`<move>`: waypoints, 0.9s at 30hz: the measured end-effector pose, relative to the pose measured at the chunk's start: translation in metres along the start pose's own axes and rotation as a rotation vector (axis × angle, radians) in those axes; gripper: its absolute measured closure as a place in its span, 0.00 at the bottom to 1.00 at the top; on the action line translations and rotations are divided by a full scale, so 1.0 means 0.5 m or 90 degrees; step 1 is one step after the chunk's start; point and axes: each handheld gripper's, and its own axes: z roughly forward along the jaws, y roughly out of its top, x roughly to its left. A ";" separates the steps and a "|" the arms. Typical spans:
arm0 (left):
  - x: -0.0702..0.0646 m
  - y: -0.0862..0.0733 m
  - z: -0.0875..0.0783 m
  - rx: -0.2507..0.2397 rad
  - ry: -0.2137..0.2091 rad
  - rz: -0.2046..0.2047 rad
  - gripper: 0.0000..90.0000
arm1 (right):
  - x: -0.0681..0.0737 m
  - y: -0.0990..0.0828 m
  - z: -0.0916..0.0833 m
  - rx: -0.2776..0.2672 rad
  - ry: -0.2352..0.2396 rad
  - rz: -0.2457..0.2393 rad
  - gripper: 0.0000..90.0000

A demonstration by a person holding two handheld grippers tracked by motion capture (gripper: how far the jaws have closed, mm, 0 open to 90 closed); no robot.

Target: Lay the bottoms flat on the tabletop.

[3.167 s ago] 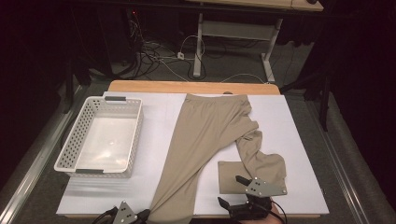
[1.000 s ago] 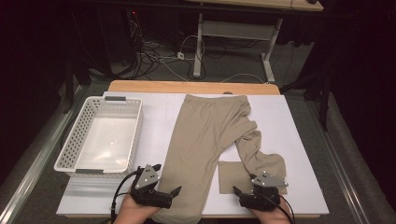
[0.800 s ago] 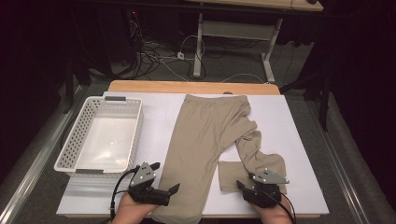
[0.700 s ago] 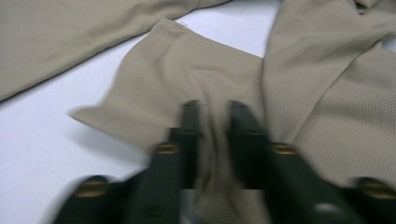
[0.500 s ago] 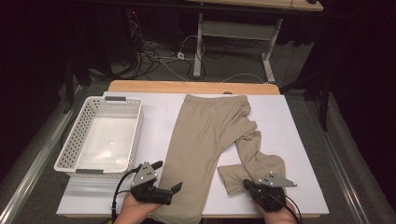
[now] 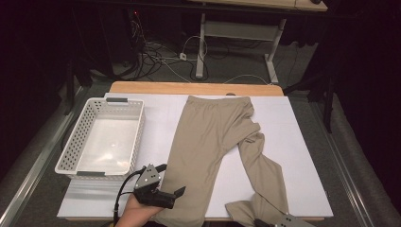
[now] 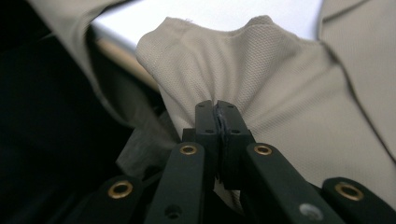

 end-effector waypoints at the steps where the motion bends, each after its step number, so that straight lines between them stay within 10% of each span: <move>1: 0.000 -0.001 -0.001 -0.003 -0.001 -0.001 0.00 | 0.004 -0.003 -0.004 0.000 0.001 -0.001 0.98; 8: -0.003 -0.003 -0.003 -0.011 -0.002 0.002 0.00 | -0.013 0.022 -0.001 -0.072 -0.031 0.024 0.74; 15: -0.004 -0.004 -0.005 -0.017 0.001 0.002 0.00 | -0.052 0.064 0.060 -0.065 -0.081 0.036 0.58; 20: -0.003 -0.004 -0.005 -0.018 0.002 -0.001 0.00 | -0.068 0.076 0.080 -0.032 -0.112 0.020 0.96; 27: -0.004 -0.005 -0.007 -0.022 0.002 0.000 0.00 | -0.027 0.056 0.058 -0.020 -0.045 -0.018 0.98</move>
